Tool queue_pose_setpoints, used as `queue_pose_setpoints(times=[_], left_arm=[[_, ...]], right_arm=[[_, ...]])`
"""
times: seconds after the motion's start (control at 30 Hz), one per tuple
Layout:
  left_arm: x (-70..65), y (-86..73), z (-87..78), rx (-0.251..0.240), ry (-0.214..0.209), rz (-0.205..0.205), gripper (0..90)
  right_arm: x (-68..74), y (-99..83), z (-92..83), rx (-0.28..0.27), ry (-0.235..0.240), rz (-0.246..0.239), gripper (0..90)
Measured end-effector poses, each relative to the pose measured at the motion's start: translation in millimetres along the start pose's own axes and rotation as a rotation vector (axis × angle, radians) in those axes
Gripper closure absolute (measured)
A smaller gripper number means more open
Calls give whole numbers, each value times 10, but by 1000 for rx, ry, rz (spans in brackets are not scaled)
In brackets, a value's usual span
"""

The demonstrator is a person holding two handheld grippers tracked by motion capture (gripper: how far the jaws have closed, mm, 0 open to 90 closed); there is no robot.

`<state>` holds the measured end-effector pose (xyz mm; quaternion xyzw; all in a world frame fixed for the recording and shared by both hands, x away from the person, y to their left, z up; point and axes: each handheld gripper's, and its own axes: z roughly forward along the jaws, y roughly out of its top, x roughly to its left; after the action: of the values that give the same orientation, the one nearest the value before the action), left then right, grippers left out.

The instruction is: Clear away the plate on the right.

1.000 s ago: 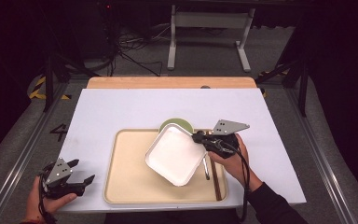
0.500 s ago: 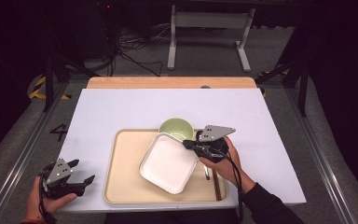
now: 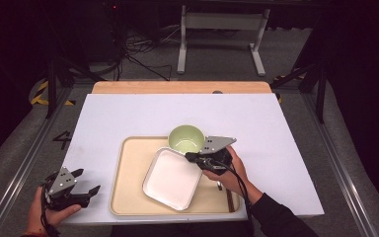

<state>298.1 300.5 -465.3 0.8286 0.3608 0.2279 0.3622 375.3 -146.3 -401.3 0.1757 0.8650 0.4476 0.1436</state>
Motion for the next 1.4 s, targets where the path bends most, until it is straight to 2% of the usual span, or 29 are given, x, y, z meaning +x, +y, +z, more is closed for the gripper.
queue_pose_setpoints(times=[0.27,0.6,0.93,1.23,1.4], left_arm=[[3,-3,2,3,0,2,194],[10,-4,3,2,-2,4,192],[3,1,8,7,1,6,192],[1,2,18,7,-2,6,191],[1,4,15,8,-5,4,191]], right_arm=[[26,3,78,6,25,-2,890],[41,-13,148,17,19,-7,887],[41,-12,131,8,9,-6,873],[44,0,70,-6,23,-5,891],[70,-7,41,-1,47,-6,900]])
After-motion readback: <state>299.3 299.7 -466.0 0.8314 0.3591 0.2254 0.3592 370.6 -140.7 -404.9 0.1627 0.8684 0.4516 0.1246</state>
